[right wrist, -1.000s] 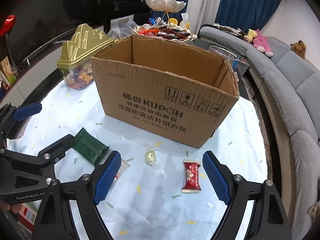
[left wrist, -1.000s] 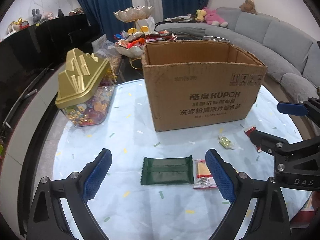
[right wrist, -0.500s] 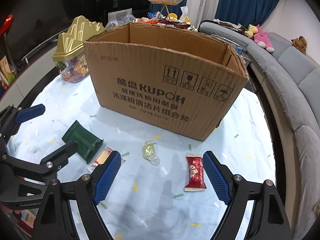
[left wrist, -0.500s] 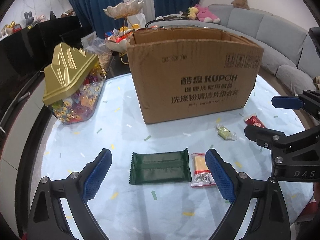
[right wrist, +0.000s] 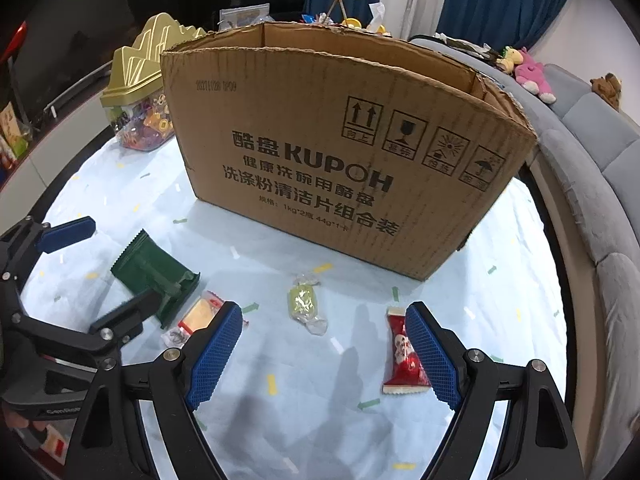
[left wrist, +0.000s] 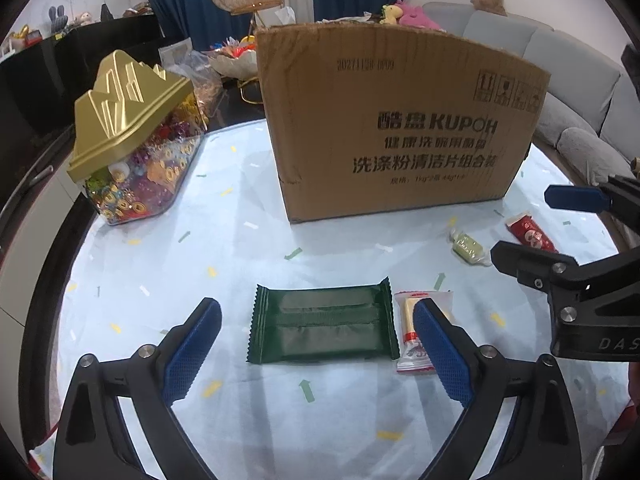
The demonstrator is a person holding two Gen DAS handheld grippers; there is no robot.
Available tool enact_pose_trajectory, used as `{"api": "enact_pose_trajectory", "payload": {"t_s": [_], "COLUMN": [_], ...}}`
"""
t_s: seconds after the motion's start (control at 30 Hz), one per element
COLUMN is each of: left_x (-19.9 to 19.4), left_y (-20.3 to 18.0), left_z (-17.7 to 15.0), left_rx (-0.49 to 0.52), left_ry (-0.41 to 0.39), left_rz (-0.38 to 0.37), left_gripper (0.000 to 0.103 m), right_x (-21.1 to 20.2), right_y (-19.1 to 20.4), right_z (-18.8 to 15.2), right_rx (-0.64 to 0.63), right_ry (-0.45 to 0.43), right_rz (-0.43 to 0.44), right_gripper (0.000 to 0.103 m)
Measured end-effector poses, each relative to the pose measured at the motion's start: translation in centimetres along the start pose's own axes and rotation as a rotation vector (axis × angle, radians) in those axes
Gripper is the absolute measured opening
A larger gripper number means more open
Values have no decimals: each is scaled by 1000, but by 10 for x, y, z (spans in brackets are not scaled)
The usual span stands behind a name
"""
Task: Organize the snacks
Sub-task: 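Withdraw both tools from the box toward the snacks on the table, then grasp the dark green pack with left gripper while right gripper grasps the green-wrapped candy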
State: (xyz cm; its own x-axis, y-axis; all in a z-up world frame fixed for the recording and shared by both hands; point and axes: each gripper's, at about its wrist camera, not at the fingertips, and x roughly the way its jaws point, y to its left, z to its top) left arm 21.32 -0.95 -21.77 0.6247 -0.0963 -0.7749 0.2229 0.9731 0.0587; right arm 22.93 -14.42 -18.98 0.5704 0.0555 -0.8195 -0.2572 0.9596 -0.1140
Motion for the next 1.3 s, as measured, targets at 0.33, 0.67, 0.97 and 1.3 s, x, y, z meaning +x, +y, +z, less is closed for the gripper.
{"api": "enact_pose_trajectory", "payload": {"t_s": [0.33, 0.67, 0.97, 1.3], "left_x": [15, 28, 43, 48], "left_y": [5, 3, 8, 11], "left_z": [-3, -4, -6, -7], "left_rx": [-7, -4, -24, -31], "left_ry": [30, 50, 76, 76], "left_rz": [-16, -28, -23, -26], "left_gripper": [100, 100, 100, 100], "right_x": [17, 32, 49, 58], "right_y": [1, -3, 0, -1], "right_z": [0, -1, -2, -6], "right_rx": [-7, -9, -15, 2], "right_ry": [18, 38, 48, 44], "right_rz": [23, 40, 42, 57], "right_gripper": [84, 84, 84, 83]}}
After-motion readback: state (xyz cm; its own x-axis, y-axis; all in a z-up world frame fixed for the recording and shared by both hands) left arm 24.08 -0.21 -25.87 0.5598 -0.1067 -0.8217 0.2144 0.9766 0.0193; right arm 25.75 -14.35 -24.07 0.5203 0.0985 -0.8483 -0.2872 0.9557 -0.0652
